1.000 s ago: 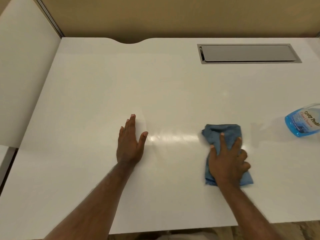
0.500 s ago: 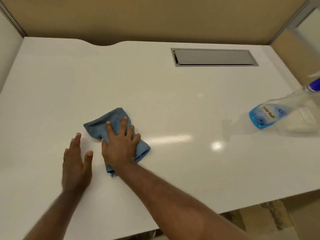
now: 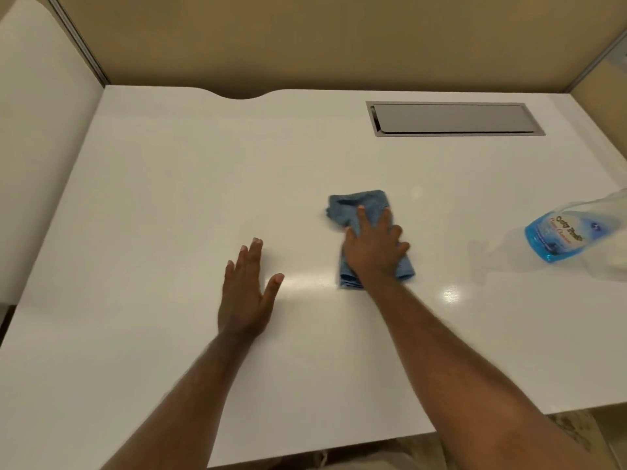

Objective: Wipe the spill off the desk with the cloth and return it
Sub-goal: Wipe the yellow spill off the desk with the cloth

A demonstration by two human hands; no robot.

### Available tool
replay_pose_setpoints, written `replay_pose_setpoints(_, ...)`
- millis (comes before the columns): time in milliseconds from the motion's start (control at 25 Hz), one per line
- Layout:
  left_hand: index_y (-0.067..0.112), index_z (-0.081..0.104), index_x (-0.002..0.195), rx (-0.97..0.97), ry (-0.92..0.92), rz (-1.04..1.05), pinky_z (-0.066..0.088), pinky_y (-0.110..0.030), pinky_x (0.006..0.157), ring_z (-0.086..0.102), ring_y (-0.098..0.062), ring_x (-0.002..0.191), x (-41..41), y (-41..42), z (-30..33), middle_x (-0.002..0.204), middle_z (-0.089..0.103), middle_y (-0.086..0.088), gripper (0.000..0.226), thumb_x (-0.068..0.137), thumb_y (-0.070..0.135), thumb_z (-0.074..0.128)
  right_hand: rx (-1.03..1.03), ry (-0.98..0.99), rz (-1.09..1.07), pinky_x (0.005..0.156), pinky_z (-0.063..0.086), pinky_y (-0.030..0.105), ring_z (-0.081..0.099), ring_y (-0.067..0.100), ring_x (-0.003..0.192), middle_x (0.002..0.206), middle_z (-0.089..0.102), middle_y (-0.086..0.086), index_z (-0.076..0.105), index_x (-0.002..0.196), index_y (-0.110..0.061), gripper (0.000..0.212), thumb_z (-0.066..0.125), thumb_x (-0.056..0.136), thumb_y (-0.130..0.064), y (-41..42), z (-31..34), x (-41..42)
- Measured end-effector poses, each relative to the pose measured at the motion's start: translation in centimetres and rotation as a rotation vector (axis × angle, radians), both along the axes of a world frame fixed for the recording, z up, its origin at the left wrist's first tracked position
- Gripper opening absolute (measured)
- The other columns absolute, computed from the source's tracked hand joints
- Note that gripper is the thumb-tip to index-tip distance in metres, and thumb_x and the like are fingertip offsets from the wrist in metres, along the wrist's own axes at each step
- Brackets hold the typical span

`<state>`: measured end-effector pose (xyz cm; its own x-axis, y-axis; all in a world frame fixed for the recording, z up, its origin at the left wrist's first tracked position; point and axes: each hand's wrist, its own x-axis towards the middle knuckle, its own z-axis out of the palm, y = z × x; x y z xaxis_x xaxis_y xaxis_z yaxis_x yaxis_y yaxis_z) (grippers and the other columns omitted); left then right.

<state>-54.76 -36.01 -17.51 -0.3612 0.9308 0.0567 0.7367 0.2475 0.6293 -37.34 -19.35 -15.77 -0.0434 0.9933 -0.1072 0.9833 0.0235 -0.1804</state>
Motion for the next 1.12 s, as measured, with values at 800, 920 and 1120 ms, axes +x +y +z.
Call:
replay_pose_setpoints(800,0.025,0.007,0.154,-0.077,0.045,0.014,-0.005,-0.028,0.119,0.0,-0.005,0.148,0.3,0.2,-0.2,0.163,0.012,0.008,0.079,0.089,0.071,0.009,0.032,-0.045,-0.066,0.093,0.036,0.052,0.04,0.04,0.122,0.158,0.022,0.015,0.028,0.149,-0.036,0.059,0.047,0.093,-0.044,-11.1,0.6,10.9)
replay_pose_setpoints(920,0.024,0.01,0.154,-0.071,0.025,0.032,-0.002,-0.03,0.12,0.003,-0.008,0.149,0.2,0.3,-0.4,0.162,0.015,0.007,0.077,0.091,0.068,0.014,0.025,-0.03,0.08,0.092,0.037,0.047,0.042,0.038,0.122,0.158,0.022,0.015,0.03,0.148,-0.034,0.061,0.049,0.091,-0.045,-14.0,0.2,6.3)
replay_pose_setpoints(1120,0.019,0.023,0.152,0.07,-0.153,0.071,0.009,-0.036,0.12,0.016,-0.013,0.147,0.0,0.2,0.1,0.16,0.024,0.001,0.073,0.092,0.06,0.021,-0.068,0.093,0.245,0.096,0.035,0.046,0.038,0.032,0.124,0.161,0.017,0.008,0.024,0.148,-0.04,0.056,0.037,0.094,-0.053,-14.6,0.9,1.1)
